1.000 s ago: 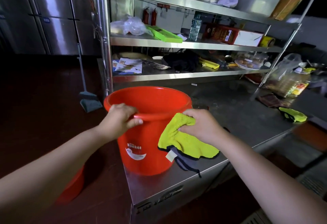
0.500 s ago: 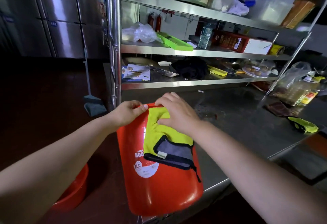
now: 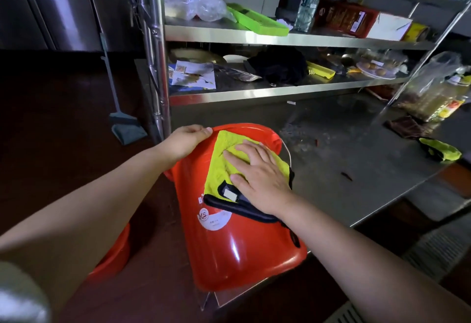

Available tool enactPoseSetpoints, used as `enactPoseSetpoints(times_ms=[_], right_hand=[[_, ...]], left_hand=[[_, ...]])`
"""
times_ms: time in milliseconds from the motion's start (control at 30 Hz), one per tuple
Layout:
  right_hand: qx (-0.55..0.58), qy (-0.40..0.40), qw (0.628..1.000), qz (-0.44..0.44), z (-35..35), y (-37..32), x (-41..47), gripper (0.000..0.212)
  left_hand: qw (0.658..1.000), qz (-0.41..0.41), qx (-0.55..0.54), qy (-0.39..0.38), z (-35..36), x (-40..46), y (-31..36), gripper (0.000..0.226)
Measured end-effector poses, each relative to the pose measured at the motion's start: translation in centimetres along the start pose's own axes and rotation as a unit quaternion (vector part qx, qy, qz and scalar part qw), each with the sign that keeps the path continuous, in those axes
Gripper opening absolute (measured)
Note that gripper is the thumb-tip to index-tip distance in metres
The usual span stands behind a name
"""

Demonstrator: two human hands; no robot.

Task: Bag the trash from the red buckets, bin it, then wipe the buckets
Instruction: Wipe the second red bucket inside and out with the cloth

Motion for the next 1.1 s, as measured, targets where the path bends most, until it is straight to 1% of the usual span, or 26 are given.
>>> enactPoseSetpoints(times_ms=[100,167,233,400,567,633,767,900,1033,1100], right_hand=[[-0.027,-0.057,0.997,-0.04,1.0,-0.1,-2.8,0.06],[-0.037,-0.077,0.995,-0.052,1.7,-0.2,-5.3,0.068],[-0.041,-0.084,0.994,-0.048,1.8,0.0,-6.8,0.068],[-0.035,-0.114,0.992,-0.034,1.7,1.1,-5.7,0.066],[-0.031,-0.098,0.994,-0.033,1.4,2.8,0.1,0.067],[-0.034,-0.094,0.994,-0.036,1.2,3.7,2.9,0.066],[-0.038,-0.098,0.993,-0.053,1.5,4.4,5.8,0.063],[-0.033,-0.088,0.99,-0.102,1.9,4.0,3.5,0.066],[-0.022,-0.09,0.982,-0.162,1.8,3.9,-1.0,0.065],[-0.002,-0.082,0.978,-0.19,1.9,3.5,-3.6,0.065]], left_hand=[[0.999,0.026,-0.026,-0.002,0.4,0.8,0.4,0.018],[0.999,0.051,-0.009,-0.008,0.9,1.3,0.8,0.019],[0.998,0.065,0.02,-0.012,1.7,2.0,1.1,0.02],[0.998,0.024,0.06,0.006,2.4,3.1,0.6,0.024],[0.998,0.029,0.06,0.012,2.4,2.7,0.9,0.027],[0.999,0.018,0.036,0.02,2.4,2.5,0.9,0.027],[0.997,0.005,-0.006,0.072,2.1,2.2,0.6,0.021],[0.997,0.008,-0.02,0.081,2.4,1.5,0.8,0.016],[0.997,0.016,-0.03,0.076,2.5,0.5,1.1,0.021],[0.995,0.011,-0.022,0.092,2.3,-0.1,1.1,0.021]])
Point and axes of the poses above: each hand's wrist, its own x-axis towards the middle knuckle, its own z-axis out of the palm, y = z × x, the point moved 4 cm from there along x, towards the middle knuckle, and after that the axes turned 3 degrees about -y, right-handed, at the moved point
